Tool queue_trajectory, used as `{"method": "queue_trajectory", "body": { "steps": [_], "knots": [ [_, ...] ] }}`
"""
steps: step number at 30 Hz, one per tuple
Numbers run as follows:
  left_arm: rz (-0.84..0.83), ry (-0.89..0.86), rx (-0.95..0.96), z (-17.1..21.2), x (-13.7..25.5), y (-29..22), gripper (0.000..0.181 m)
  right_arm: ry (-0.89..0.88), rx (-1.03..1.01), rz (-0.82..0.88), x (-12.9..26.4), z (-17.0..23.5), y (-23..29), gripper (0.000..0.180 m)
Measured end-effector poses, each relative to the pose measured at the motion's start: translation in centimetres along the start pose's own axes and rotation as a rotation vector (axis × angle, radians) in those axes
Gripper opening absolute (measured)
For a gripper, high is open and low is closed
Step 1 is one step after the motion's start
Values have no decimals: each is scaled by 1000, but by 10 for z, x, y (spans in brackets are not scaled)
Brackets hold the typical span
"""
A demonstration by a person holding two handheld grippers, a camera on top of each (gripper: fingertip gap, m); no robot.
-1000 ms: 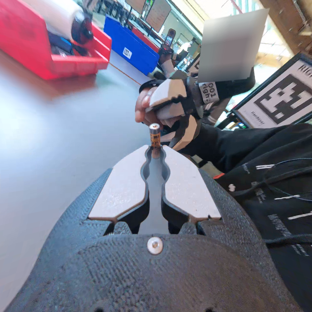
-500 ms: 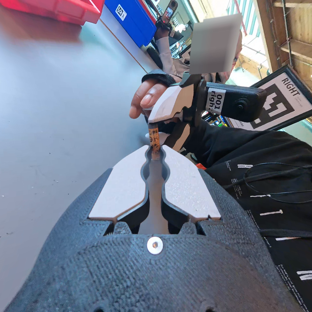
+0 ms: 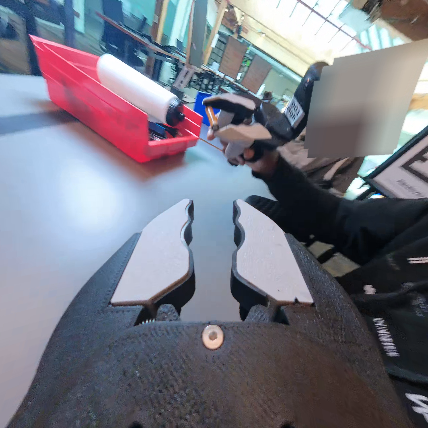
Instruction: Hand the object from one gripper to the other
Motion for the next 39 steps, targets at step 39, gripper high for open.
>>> {"method": "queue_trajectory", "body": {
  "steps": [39],
  "knots": [
    [-181, -47, -132, -10, 15, 16, 32, -146, -340, 145, 33, 11, -54, 58]
  ]
}}
Point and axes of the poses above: each gripper's, where its closed fingertips meet, x back along the fingers, z out of its underside, y = z × x across the jaws, the point moved 8 cm from there along x, back along the fingers, and after that the axes turned 2 degrees about -z, right-handed, at the moved point
